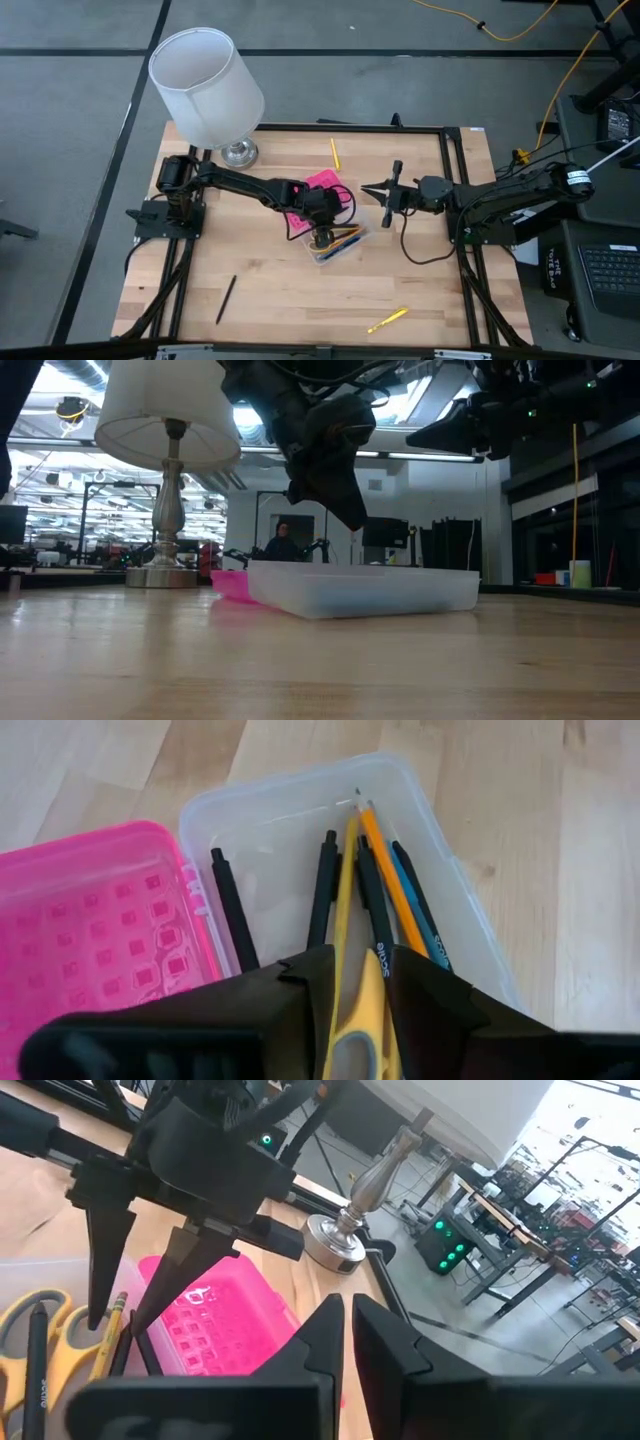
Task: Pick & place school supplies into a supply box
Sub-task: Put the yellow pen into the supply box
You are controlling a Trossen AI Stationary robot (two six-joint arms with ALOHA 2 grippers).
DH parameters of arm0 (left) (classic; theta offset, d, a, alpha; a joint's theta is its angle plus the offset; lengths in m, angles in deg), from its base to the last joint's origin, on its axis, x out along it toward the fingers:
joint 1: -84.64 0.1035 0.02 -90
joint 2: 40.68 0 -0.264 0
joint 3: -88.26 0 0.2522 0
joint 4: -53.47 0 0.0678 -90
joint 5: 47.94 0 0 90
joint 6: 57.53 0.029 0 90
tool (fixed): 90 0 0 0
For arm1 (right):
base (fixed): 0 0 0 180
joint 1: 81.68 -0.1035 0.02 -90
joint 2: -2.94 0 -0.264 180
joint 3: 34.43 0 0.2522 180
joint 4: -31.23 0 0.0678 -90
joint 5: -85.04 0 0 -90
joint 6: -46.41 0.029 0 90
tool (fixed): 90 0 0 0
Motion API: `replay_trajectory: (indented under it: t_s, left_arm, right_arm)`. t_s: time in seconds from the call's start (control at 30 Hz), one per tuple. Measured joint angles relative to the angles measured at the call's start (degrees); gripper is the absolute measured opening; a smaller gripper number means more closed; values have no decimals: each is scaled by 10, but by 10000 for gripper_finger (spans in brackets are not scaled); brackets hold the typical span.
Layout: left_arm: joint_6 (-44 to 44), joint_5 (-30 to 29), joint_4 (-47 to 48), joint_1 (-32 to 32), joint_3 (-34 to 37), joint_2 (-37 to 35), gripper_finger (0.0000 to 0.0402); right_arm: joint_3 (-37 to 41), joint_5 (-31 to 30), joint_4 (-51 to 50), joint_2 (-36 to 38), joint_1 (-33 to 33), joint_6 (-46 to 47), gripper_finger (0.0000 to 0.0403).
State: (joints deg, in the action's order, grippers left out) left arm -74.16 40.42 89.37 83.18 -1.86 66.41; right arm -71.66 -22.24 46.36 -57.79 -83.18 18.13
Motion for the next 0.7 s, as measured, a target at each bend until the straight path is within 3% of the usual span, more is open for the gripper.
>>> replay_trajectory:
  t_s: [0.47,0.57,0.7]
  left_arm:
    - [106,-26,21,-5,2,-80,77]
    - [118,-39,0,-6,37,-105,69]
    - [125,-31,-115,-10,127,-155,53]
  right_arm:
    - [0,0,-13,0,0,29,32]
    - [0,0,-27,0,0,45,32]
    - [0,0,-53,0,0,60,32]
